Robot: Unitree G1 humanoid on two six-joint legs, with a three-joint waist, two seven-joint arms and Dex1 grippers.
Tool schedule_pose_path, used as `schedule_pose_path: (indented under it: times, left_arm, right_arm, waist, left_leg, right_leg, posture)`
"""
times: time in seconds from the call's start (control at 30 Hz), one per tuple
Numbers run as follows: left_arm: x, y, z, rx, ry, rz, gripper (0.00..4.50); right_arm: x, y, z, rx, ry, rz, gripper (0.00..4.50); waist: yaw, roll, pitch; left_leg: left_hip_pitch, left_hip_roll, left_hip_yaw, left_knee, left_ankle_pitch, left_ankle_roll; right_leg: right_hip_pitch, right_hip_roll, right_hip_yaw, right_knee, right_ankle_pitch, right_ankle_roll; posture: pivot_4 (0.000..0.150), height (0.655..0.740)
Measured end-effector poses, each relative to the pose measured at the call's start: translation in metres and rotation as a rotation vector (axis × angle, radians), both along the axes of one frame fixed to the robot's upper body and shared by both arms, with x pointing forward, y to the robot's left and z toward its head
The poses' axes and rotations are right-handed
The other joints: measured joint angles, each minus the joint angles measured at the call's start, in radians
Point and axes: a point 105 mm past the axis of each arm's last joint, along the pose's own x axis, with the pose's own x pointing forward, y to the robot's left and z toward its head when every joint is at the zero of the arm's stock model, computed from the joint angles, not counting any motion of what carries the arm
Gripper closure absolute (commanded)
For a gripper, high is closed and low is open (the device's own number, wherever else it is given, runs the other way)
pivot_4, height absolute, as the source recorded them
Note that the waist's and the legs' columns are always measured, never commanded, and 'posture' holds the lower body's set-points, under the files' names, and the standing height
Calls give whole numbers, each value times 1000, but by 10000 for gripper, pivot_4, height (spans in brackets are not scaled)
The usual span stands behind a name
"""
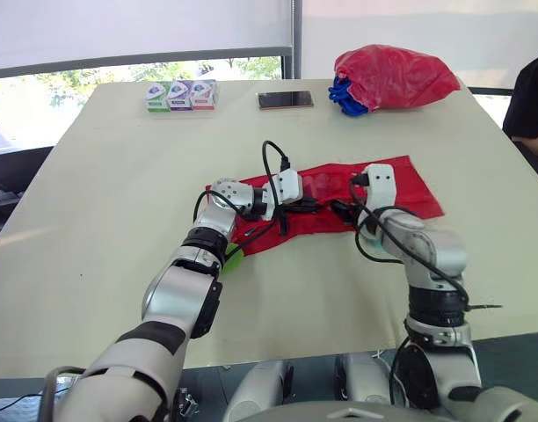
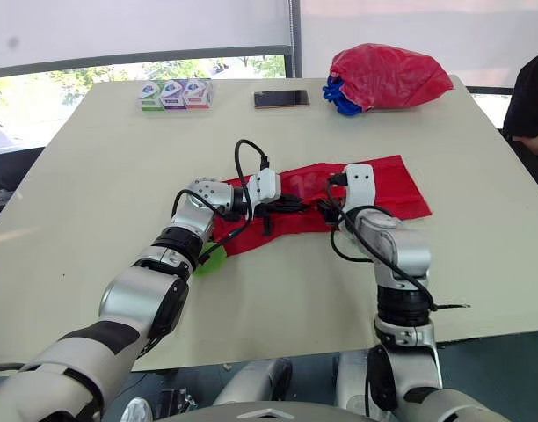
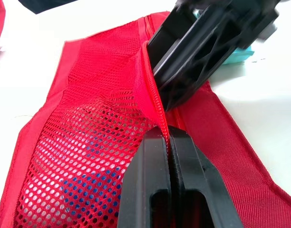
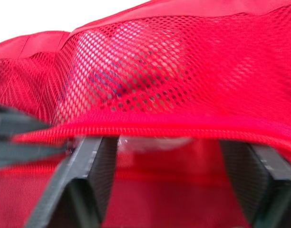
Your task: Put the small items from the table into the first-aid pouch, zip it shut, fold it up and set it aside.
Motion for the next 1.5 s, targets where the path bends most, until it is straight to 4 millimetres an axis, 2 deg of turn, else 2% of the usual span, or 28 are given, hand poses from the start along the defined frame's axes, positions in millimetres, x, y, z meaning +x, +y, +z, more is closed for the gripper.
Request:
schedule_pose_path:
  times: [0.03,0.13,0.17,0.2,0.27,0.3,0.4,0.53,0.63,0.77,0.8,0.9,1.0,1.07,1.2,1.3,1.33,1.37,1.4,1.47,1.5]
  left_arm:
    - [0,0,0,0,0,2,45000]
    - [1,2,-1,2,3,10,45000]
    - [1,2,-1,2,3,12,45000]
    - [1,2,-2,4,4,13,45000]
    - [1,2,-3,7,6,14,45000]
    - [1,3,-3,7,6,13,45000]
    - [1,2,-2,10,2,10,45000]
    - [0,2,-3,18,0,4,45000]
    - [1,3,-2,18,-5,7,45000]
    - [1,4,-2,21,-8,10,45000]
    - [1,4,-2,23,-9,8,45000]
    - [1,8,-3,36,-11,10,45000]
    - [2,12,-4,44,-15,15,45000]
    - [2,14,-4,51,-21,14,45000]
    - [1,23,-4,80,-27,7,45000]
    - [0,36,-5,114,-28,16,45000]
    - [1,45,-6,135,-30,24,45000]
    - [1,49,-7,143,-27,33,45000]
    - [1,51,-7,145,-28,36,45000]
    - [3,58,-6,154,-27,62,45000]
    - [4,61,-6,158,-29,72,45000]
  right_arm:
    - [-4,-1,0,-9,-3,13,11560]
    - [-15,1,-6,-58,-24,70,23493]
    - [-17,3,-10,-83,-27,85,29784]
    - [-17,4,-12,-93,-28,92,33003]
    - [-14,9,-14,-109,-46,99,42202]
    - [-11,10,-16,-112,-48,95,44775]
    - [5,14,-25,-127,-59,53,44775]
    - [30,24,-21,-103,-125,4,44775]
    - [44,23,-19,-148,-188,-24,44775]
    - [47,21,-16,-151,-228,-19,44775]
    - [44,22,-15,-140,-232,-3,44775]
    - [17,25,-17,-125,-230,128,44775]
    - [-19,27,-17,-109,-247,286,44775]
    - [-44,19,-10,-120,-283,372,44775]
    - [-77,-6,13,-102,-370,461,44775]
    - [-99,-33,20,-104,-388,489,37328]
    - [-106,-54,23,-109,-380,460,31167]
    - [-108,-63,25,-112,-383,438,28625]
    - [-109,-69,27,-113,-390,423,24529]
    - [-115,-99,40,-168,-436,349,14671]
    - [-117,-106,43,-182,-454,331,11039]
  waist:
    - [0,0,0]
    - [0,0,0]
    - [0,0,0]
    - [0,0,0]
    - [0,0,0]
    - [0,0,0]
    - [0,0,0]
    - [0,0,0]
    - [1,0,0]
    - [-1,0,0]
    - [-1,0,0]
    - [0,0,0]
    - [0,0,0]
    - [3,0,0]
    - [5,0,0]
    - [7,0,0]
    - [8,0,0]
    - [7,0,0]
    - [8,0,0]
    - [12,0,0]
    - [14,0,0]
  left_leg:
    - [0,0,0,0,0,0]
    - [0,0,0,0,0,0]
    - [0,0,0,0,0,0]
    - [0,0,0,0,0,0]
    - [0,0,0,0,0,0]
    - [1,0,1,0,0,0]
    - [1,0,1,0,0,0]
    - [1,0,1,0,0,0]
    - [1,0,1,0,0,0]
    - [1,0,0,0,0,0]
    - [0,0,0,0,0,0]
    - [0,0,0,0,0,0]
    - [0,0,0,0,0,0]
    - [0,0,0,0,0,0]
    - [1,0,-1,0,0,0]
    - [1,0,0,-1,0,0]
    - [2,0,-1,0,0,0]
    - [3,0,0,0,0,0]
    - [3,0,0,-1,0,0]
    - [5,0,0,-1,0,1]
    - [6,0,0,-1,0,1]
  right_leg:
    - [0,0,0,0,0,0]
    - [0,0,0,0,0,0]
    - [0,0,0,0,0,0]
    - [0,0,0,0,0,0]
    - [0,0,0,-1,0,0]
    - [0,0,0,-1,0,0]
    - [0,0,0,-1,0,0]
    - [0,0,0,-1,0,0]
    - [0,1,0,0,0,0]
    - [0,1,0,0,0,0]
    - [0,1,-1,0,0,0]
    - [0,1,-1,0,0,0]
    - [0,1,-1,-2,0,0]
    - [0,1,-1,-5,0,0]
    - [2,2,-2,-7,0,0]
    - [3,1,-2,-8,0,0]
    - [4,2,-3,-9,0,0]
    - [4,2,-2,-8,0,0]
    - [5,2,-2,-8,0,0]
    - [7,2,-2,-8,0,0]
    - [7,2,-2,-9,0,0]
  posture:
    - [1500,7400]
    - [1500,7400]
    - [1500,7400]
    - [1500,7400]
    - [1500,7400]
    - [1500,7400]
    - [1500,7400]
    - [1500,7400]
    - [1500,7400]
    - [1500,7400]
    - [1500,7400]
    - [1500,7400]
    - [1500,7400]
    - [1500,7400]
    - [1500,7400]
    - [1500,7400]
    - [1500,7400]
    - [1500,7400]
    - [1500,7400]
    - [1500,7400]
    - [1500,7400]
